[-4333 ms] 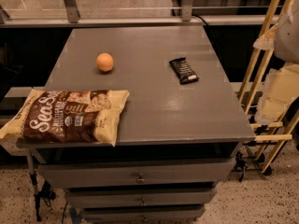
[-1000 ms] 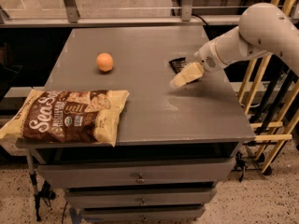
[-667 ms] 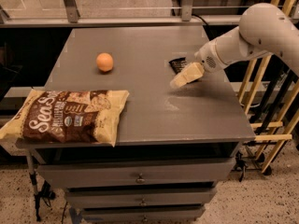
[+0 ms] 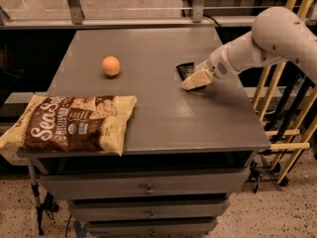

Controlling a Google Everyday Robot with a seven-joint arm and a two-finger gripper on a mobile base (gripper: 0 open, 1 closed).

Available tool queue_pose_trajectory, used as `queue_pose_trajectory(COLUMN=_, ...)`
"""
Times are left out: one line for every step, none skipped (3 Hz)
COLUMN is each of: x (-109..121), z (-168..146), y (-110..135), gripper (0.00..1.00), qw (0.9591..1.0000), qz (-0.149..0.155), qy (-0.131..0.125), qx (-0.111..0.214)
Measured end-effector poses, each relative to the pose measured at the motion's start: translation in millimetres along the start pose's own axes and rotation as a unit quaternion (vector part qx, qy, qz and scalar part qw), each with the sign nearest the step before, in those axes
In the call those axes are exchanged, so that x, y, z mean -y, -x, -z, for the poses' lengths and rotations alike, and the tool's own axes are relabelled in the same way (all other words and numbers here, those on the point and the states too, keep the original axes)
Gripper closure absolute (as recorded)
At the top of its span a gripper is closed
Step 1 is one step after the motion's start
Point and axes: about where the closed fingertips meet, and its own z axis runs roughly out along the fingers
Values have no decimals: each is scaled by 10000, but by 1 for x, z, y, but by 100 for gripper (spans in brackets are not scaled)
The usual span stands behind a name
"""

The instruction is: Move rxbar chocolate near brown chip bag

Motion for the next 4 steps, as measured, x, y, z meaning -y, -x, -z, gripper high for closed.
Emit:
queue_pose_trajectory(x=-6, z=-6, y=-2, gripper=63, qw=10000, qz=-14, qy=58, qx=10)
queue_pose_trajectory(x=-9, z=-7, y=0, gripper=87, qw=10000, qz=21, qy=62, qx=0)
queue_pose_trajectory(x=-17, z=6, y=7, gripper=100, qw=9999, qz=90, qy=55, qx=82)
queue_pose_trajectory(x=-37, z=33, y=32, gripper=100, qw=9984, qz=433, qy=176, qx=323)
